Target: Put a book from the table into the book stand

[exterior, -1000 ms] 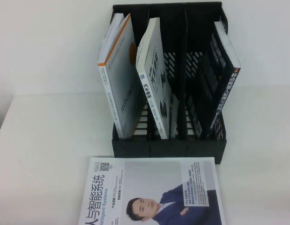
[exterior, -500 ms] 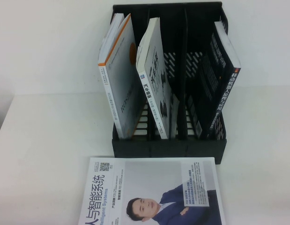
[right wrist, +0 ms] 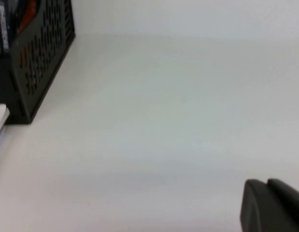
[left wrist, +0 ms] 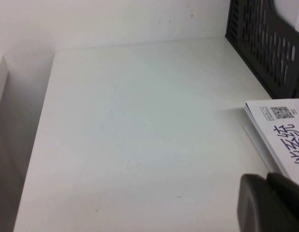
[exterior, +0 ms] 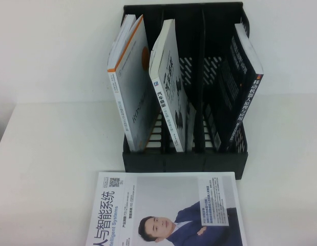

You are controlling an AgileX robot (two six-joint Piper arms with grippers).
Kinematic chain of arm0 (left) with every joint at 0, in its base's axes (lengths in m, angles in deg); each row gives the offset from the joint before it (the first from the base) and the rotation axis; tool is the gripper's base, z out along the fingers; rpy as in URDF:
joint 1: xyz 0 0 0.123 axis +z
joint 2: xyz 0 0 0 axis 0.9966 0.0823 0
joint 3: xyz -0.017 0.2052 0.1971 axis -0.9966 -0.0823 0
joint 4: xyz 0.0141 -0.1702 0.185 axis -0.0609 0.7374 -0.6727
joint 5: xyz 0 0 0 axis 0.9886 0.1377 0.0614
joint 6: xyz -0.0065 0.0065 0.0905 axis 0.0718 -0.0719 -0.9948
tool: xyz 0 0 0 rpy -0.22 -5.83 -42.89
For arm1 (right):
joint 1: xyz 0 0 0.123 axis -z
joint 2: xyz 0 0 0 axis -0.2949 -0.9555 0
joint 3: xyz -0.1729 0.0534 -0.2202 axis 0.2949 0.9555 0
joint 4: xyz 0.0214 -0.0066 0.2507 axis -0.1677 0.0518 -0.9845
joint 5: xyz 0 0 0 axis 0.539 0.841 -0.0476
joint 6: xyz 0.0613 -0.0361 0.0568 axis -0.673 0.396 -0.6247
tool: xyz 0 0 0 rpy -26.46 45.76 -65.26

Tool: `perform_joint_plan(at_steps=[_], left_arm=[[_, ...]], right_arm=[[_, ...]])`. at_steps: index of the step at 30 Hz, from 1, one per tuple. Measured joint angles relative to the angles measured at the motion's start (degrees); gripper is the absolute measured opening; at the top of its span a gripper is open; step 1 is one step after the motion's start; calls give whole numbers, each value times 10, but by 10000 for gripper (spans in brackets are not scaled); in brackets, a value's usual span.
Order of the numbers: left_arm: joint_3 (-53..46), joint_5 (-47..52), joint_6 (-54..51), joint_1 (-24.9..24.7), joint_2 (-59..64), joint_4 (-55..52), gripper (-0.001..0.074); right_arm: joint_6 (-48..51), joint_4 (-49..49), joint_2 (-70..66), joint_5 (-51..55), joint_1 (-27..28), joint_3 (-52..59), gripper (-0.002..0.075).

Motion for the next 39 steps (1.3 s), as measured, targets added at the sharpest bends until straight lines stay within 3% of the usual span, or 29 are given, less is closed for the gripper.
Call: perform_joint_plan(at_steps=[39], left_arm=[[0,2,0,0,0,1,-2]], right_arm=[[3,0,29,62,0,-9,-2]])
